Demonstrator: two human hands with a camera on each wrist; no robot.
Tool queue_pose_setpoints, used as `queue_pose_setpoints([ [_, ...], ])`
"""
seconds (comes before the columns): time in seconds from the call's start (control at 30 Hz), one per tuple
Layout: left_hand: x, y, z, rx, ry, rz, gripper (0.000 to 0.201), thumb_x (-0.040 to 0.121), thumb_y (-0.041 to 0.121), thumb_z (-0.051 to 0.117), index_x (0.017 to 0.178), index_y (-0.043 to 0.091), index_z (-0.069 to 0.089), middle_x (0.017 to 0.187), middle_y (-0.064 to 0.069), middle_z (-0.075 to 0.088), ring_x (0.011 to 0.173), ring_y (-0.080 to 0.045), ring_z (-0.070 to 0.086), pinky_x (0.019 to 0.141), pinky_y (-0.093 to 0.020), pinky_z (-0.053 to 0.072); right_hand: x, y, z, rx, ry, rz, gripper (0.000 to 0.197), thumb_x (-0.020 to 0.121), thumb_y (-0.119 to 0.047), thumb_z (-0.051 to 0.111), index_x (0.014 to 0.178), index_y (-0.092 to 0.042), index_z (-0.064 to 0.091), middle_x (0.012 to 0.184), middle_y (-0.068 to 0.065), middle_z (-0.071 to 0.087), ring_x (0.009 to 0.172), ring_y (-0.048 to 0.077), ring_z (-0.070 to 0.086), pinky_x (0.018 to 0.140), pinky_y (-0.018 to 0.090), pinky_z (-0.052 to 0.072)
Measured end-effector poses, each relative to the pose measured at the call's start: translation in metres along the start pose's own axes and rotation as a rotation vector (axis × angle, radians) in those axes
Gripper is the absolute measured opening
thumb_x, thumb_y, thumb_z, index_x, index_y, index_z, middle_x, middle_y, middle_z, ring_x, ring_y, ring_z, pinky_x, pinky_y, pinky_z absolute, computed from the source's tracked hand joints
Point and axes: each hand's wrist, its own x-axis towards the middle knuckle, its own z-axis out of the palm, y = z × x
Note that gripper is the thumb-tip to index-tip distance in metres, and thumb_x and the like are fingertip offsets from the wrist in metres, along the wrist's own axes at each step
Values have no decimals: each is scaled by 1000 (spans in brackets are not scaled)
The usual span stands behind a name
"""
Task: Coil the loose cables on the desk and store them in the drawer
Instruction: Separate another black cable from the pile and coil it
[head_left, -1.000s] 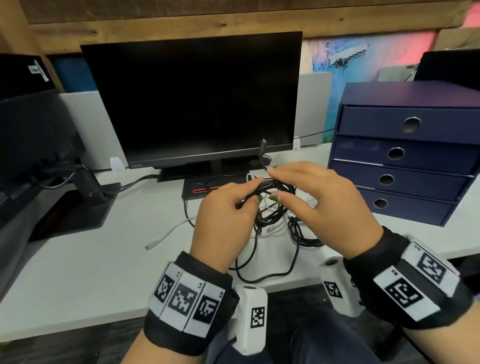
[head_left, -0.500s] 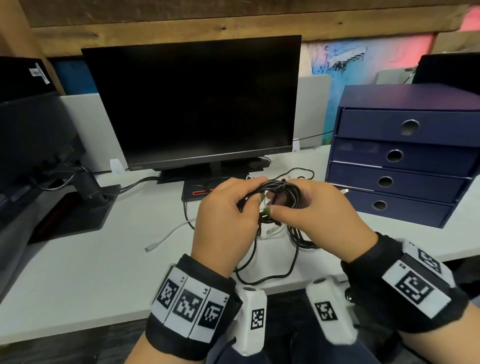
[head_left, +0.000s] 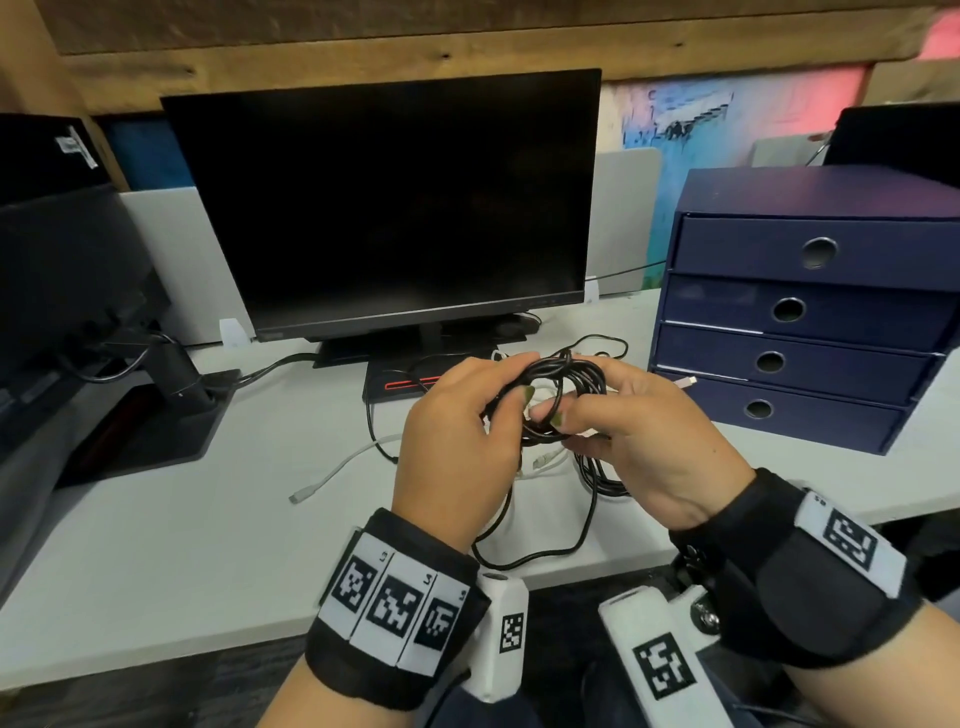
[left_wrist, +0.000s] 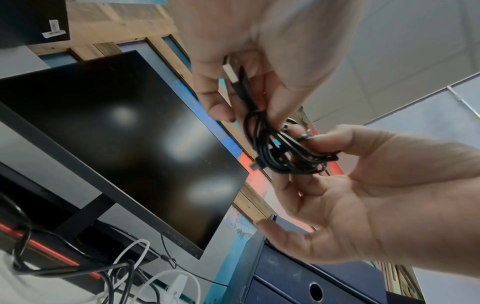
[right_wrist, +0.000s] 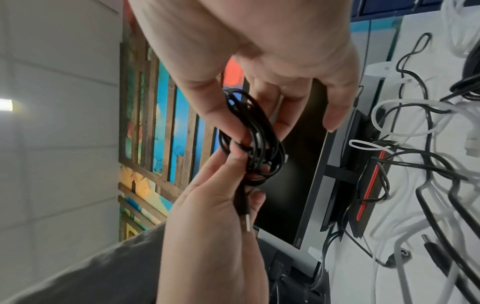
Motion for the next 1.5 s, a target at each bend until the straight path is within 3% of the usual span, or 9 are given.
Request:
queue_pose_setpoints([
  [0.17, -1, 1, -3, 20, 46, 45, 33, 89, 8, 57, 114, 26, 68, 98, 15, 66, 94, 0, 57, 85, -19, 47, -3, -1, -2, 241, -185, -97, 55, 61, 9, 49, 114, 1, 61, 69, 10, 63, 71, 20, 60, 72, 27, 51],
  [0.27, -2, 3, 1, 82, 88, 68, 35, 88, 11, 54, 117, 26, 66, 98, 13, 67, 92, -3, 58, 83, -36, 52, 0, 1, -6, 353, -290, -65, 58, 63, 9, 47, 119, -2, 59, 70, 11, 60, 75, 24, 56, 80, 35, 52],
  [0.37, -3, -2, 2, 105, 83, 57, 34, 89, 14, 53, 118, 25, 66, 97, 12, 67, 91, -2, 56, 81, -25, 50, 0, 2, -7, 317, -352, -72, 52, 72, 8, 58, 119, -12, 58, 75, 9, 65, 76, 22, 64, 85, 40, 53],
  [0.57, -3, -4, 2, 56, -26, -16, 32, 91, 12, 59, 120, 25, 67, 95, 10, 66, 87, 0, 54, 77, -8, 42, -2, 6, -7, -119, -79, -282, 43, 76, 6, 70, 105, -26, 65, 101, -1, 69, 95, 17, 64, 80, 29, 54],
  [0.73, -4, -9, 5, 89, -53, -67, 32, 92, 16, 58, 121, 27, 65, 91, 15, 61, 81, 8, 51, 74, -2, 37, -7, 4, -1, -150, -51, -343, 25, 84, -37, 58, 108, -37, 66, 103, -3, 65, 94, 15, 64, 83, 33, 54],
  [0.87, -2, -10, 3, 7, 46, -150, 31, 91, 16, 59, 119, 28, 66, 83, 17, 58, 76, 0, 57, 73, -14, 49, -11, 5, 1, -263, 56, -432, 19, 82, -36, 59, 91, -29, 74, 110, -6, 63, 108, 4, 58, 90, 19, 47],
  [1.03, 1, -14, -4, -60, 103, -204, 31, 89, 18, 60, 116, 31, 68, 87, 11, 65, 75, -8, 65, 74, -28, 56, -9, 7, -4, -295, 130, -405, 14, 83, -13, 69, 91, -23, 73, 85, 0, 71, 79, 12, 66, 73, 18, 52],
  [1.23, -1, -11, -1, -49, 92, -191, 32, 88, 19, 60, 115, 36, 67, 83, 11, 64, 71, -6, 63, 70, -26, 55, -11, 10, 3, -494, 165, -393, 20, 74, -28, 79, 84, -24, 62, 70, 3, 61, 59, 13, 50, 59, 26, 47],
  [1.5, -1, -9, -2, -123, 65, -214, 52, 89, 18, 60, 132, 46, 48, 92, 12, 62, 78, -6, 62, 71, -19, 53, -10, 15, 2, -758, 236, -363, 17, 78, -29, 75, 81, -32, 58, 69, -11, 65, 71, 2, 58, 62, 10, 43],
])
